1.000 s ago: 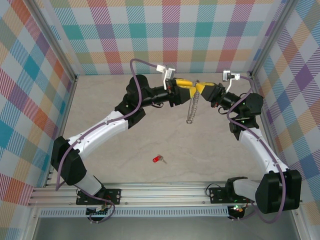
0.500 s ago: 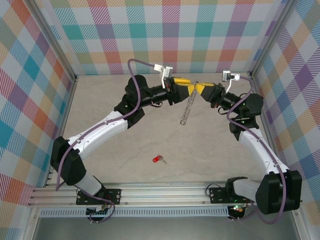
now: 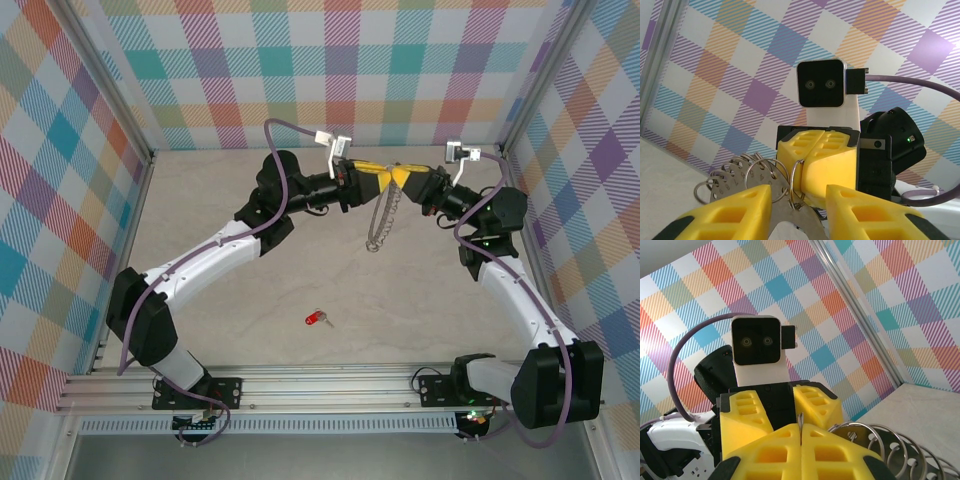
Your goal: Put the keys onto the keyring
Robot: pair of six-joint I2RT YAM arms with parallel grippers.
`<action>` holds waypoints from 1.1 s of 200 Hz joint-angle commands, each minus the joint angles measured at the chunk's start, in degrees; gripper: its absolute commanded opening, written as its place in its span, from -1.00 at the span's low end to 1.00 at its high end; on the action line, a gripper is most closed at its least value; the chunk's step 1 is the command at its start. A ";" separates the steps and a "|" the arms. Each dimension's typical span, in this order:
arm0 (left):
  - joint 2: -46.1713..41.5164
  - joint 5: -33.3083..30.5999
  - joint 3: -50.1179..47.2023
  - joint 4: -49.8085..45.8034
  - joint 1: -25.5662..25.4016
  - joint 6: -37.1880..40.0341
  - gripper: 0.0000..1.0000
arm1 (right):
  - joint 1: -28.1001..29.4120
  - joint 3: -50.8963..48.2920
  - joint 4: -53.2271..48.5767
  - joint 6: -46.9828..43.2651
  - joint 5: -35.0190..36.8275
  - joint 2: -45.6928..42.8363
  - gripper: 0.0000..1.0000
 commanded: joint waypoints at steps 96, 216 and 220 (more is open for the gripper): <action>1.15 1.89 3.31 3.17 0.37 -0.57 -0.50 | 0.37 0.43 2.94 -0.56 -0.76 -1.35 -1.00; 0.13 2.49 1.01 3.49 0.32 -0.69 -0.91 | 0.36 0.43 2.63 -0.82 -0.22 -1.17 -1.00; 0.18 2.63 1.05 3.61 0.30 -0.71 -0.93 | 0.36 0.43 2.62 -0.74 -0.30 -1.15 -1.00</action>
